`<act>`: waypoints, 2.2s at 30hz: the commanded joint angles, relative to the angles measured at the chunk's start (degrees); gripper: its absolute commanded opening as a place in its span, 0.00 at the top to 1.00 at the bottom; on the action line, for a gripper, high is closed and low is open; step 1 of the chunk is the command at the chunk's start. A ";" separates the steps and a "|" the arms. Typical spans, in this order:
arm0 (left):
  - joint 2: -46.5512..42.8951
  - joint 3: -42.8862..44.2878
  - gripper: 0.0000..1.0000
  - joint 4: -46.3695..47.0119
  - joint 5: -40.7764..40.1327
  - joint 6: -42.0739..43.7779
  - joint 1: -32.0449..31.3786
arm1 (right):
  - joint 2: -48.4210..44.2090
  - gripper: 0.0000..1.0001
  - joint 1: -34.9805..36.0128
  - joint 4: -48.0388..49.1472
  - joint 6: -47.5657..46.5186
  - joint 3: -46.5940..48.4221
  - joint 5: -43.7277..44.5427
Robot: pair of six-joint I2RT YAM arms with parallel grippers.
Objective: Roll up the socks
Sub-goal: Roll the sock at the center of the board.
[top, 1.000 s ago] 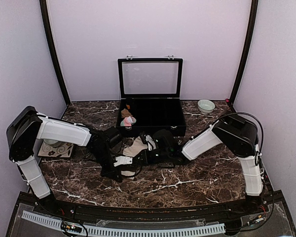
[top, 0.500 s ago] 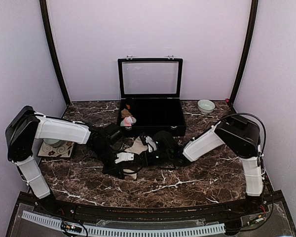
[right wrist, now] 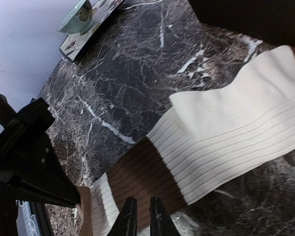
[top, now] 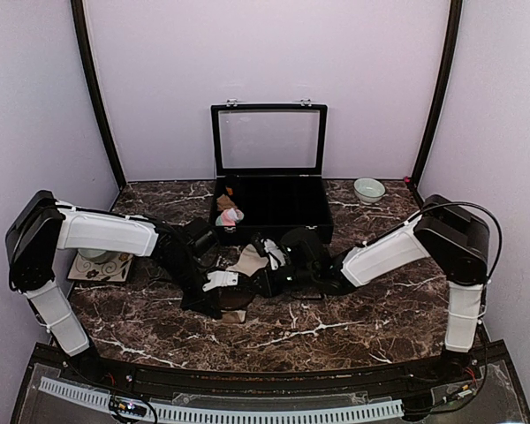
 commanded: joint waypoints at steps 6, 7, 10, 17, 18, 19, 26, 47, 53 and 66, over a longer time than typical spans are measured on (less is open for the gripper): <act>-3.67 -3.11 0.86 4.54 -2.71 -2.21 0.28 | 5.03 0.90 3.06 15.35 9.00 -5.83 -10.99; -3.49 -3.38 0.86 4.65 -2.86 -2.09 0.28 | 4.48 0.90 2.98 16.52 9.37 -7.29 -10.60; -1.93 -3.71 0.88 4.96 -3.06 -2.12 0.26 | 1.33 0.86 2.88 16.73 7.70 -9.65 -8.09; 2.39 -2.30 0.89 5.48 -2.59 -2.86 0.57 | -3.43 0.77 3.10 16.13 1.27 -13.51 -4.99; 3.11 -1.78 0.89 5.17 -2.29 -2.84 0.63 | -4.29 0.77 3.32 17.88 0.08 -15.55 -4.44; 3.77 -1.26 0.89 4.81 -2.04 -2.73 0.63 | -5.35 0.77 3.77 20.80 -1.61 -17.99 -3.95; 8.18 2.83 0.90 2.04 -0.38 -1.64 1.28 | -11.97 0.74 9.38 25.05 -16.78 -25.75 0.50; 12.00 4.91 0.87 -2.88 0.93 1.66 3.43 | -4.81 0.63 18.26 0.37 -58.44 -7.22 17.52; 13.36 5.52 0.87 -4.92 1.64 3.19 3.88 | -1.36 0.63 17.59 1.25 -62.68 -4.94 18.09; 15.42 6.86 0.87 -6.79 1.25 4.94 4.55 | 2.44 0.64 15.85 -0.41 -68.60 -1.50 19.78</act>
